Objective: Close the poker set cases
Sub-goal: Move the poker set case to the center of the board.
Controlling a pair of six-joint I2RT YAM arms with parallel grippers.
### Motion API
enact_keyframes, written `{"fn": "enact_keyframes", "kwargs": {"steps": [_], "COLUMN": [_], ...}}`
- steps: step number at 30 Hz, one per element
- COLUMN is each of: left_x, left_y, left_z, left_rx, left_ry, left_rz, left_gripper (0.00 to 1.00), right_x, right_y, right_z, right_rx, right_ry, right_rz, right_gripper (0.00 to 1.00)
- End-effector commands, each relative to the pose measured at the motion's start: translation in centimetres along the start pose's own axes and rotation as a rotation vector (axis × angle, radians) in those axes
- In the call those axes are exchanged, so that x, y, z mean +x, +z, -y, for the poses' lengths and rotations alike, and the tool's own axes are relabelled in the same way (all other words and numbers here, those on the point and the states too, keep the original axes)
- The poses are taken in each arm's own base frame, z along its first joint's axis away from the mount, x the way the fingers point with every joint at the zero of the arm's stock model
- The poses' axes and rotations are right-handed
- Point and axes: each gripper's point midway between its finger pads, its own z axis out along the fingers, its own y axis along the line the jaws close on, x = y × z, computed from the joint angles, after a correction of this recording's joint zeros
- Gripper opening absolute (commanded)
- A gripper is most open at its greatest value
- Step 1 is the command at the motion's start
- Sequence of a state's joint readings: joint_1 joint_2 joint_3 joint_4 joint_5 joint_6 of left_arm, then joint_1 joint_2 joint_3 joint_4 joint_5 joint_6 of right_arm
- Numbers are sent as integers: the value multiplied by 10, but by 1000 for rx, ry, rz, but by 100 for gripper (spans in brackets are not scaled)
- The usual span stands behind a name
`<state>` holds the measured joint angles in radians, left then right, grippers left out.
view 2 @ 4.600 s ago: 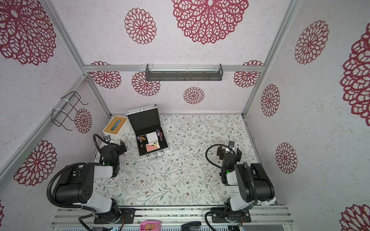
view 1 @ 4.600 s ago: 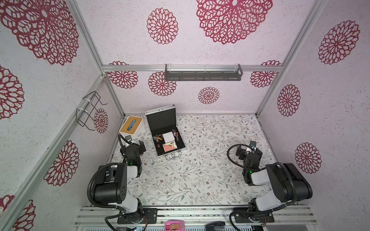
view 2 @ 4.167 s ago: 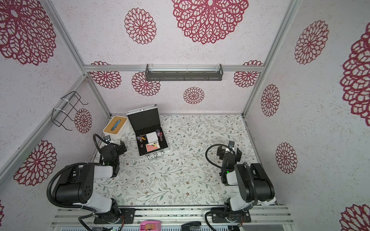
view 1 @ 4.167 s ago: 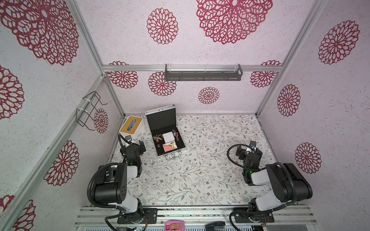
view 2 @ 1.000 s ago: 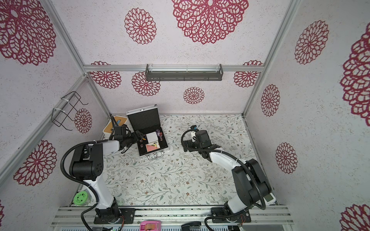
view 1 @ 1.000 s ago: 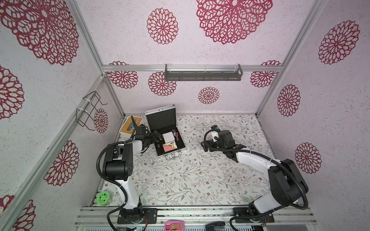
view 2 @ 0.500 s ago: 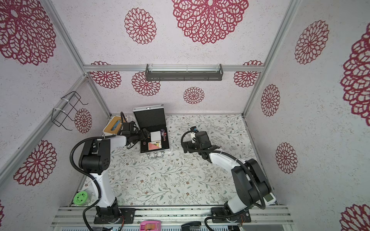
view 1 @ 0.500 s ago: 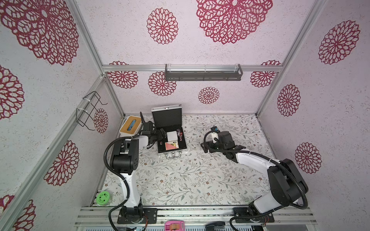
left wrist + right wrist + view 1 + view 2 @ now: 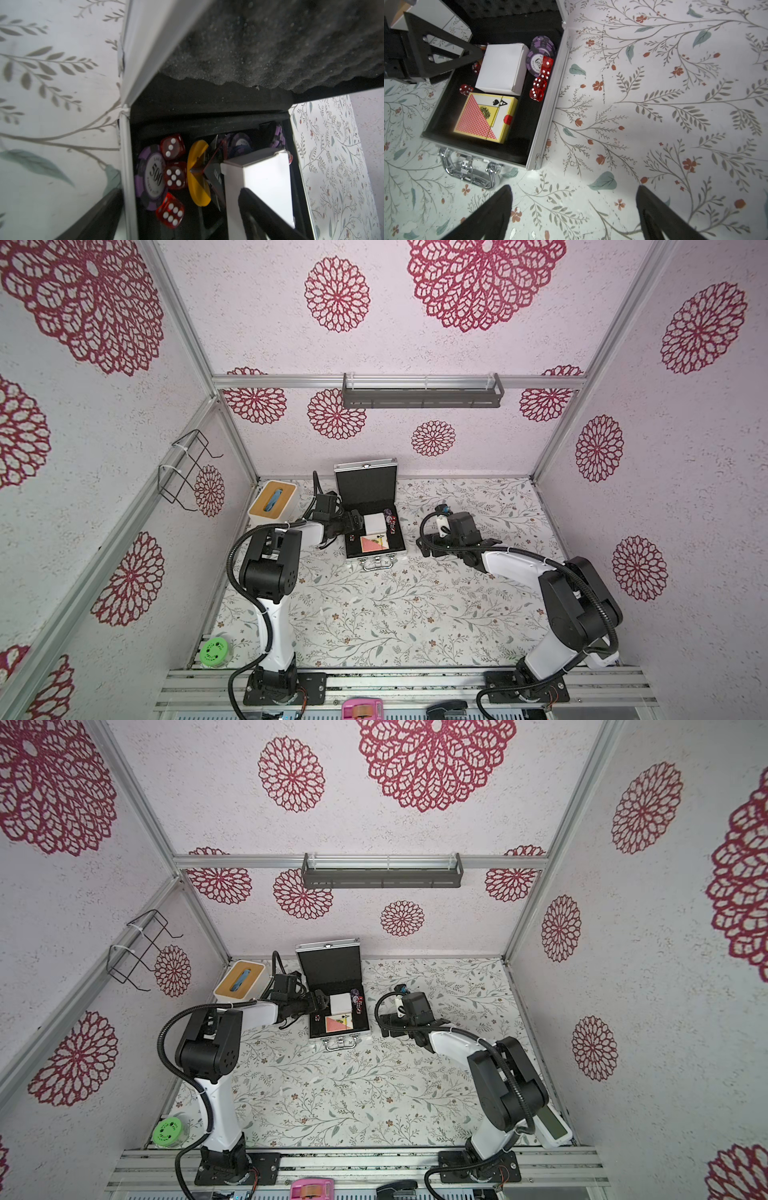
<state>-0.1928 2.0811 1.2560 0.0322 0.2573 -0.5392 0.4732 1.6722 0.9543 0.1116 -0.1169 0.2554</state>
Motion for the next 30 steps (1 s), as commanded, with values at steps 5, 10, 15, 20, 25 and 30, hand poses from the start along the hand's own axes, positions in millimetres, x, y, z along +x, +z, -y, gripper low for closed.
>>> {"fn": "enact_keyframes", "kwargs": {"steps": [5, 10, 15, 20, 25, 30], "left_x": [14, 20, 28, 18, 2, 9], "left_y": [24, 36, 45, 30, 5, 3], "left_z": [41, 66, 89, 91, 80, 75], "left_rx": [92, 127, 169, 156, 158, 165], "left_ry": [24, 53, 60, 57, 13, -3], "left_rz": [-40, -54, -75, -40, 17, 1], "left_gripper": [90, 90, 90, 91, 90, 82], "right_x": [-34, -37, -35, -35, -40, -45], "right_y": [22, 38, 48, 52, 59, 67], "right_z": [25, 44, 55, 65, 63, 56], "right_rx": [-72, -89, -95, -108, -154, -210], "right_ry": [151, 199, 219, 254, 277, 305], "right_rz": [50, 44, 35, 43, 59, 61], "right_gripper": [81, 78, 78, 79, 78, 65]}}
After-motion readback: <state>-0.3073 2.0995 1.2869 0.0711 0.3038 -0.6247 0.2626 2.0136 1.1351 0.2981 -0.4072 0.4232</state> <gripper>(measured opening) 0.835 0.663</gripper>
